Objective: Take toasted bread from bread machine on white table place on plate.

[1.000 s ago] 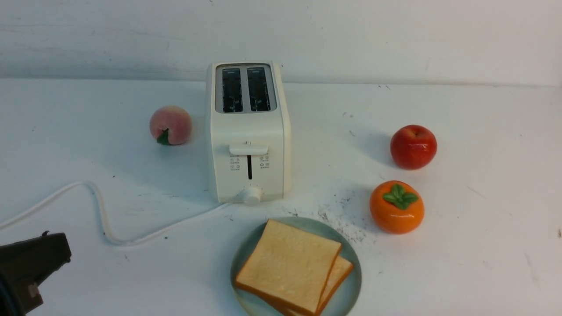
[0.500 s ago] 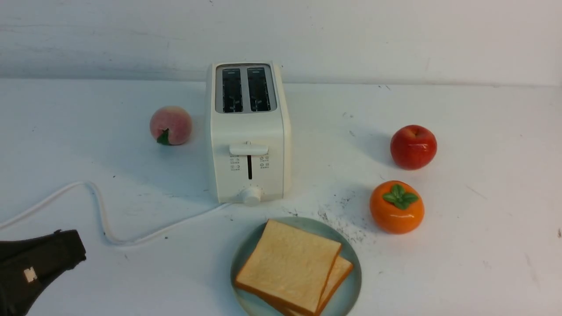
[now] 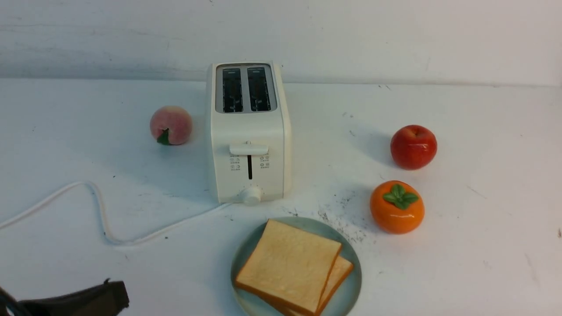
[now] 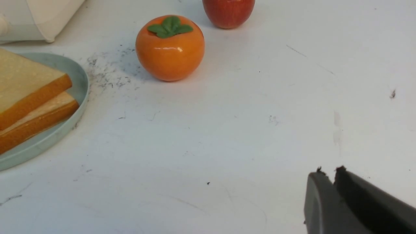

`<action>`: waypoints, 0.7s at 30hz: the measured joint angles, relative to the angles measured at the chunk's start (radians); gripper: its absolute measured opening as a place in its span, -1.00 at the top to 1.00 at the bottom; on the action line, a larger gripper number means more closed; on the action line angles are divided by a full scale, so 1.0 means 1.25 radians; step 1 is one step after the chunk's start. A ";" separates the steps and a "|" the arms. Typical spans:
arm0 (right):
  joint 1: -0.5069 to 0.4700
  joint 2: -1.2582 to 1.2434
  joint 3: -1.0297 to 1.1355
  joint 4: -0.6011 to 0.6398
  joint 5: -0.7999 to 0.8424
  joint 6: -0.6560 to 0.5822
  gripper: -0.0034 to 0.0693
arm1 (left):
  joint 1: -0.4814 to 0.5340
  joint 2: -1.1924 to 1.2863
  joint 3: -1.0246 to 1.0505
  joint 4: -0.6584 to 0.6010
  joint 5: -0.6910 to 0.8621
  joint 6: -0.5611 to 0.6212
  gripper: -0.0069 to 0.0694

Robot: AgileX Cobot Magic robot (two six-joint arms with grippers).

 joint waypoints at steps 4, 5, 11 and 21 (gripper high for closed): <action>0.000 0.000 0.000 0.000 0.000 0.000 0.71 | 0.020 -0.022 0.091 -0.100 -0.166 0.138 0.77; 0.000 0.000 0.000 0.000 0.000 0.000 0.70 | 0.035 -0.024 0.109 -0.118 -0.200 0.169 0.77; 0.000 0.000 0.000 0.000 0.000 0.000 0.68 | 0.151 -0.070 0.172 -0.125 -0.235 0.254 0.75; 0.000 0.000 0.000 0.000 0.000 0.000 0.64 | 0.363 -0.267 0.196 -0.052 0.029 0.229 0.72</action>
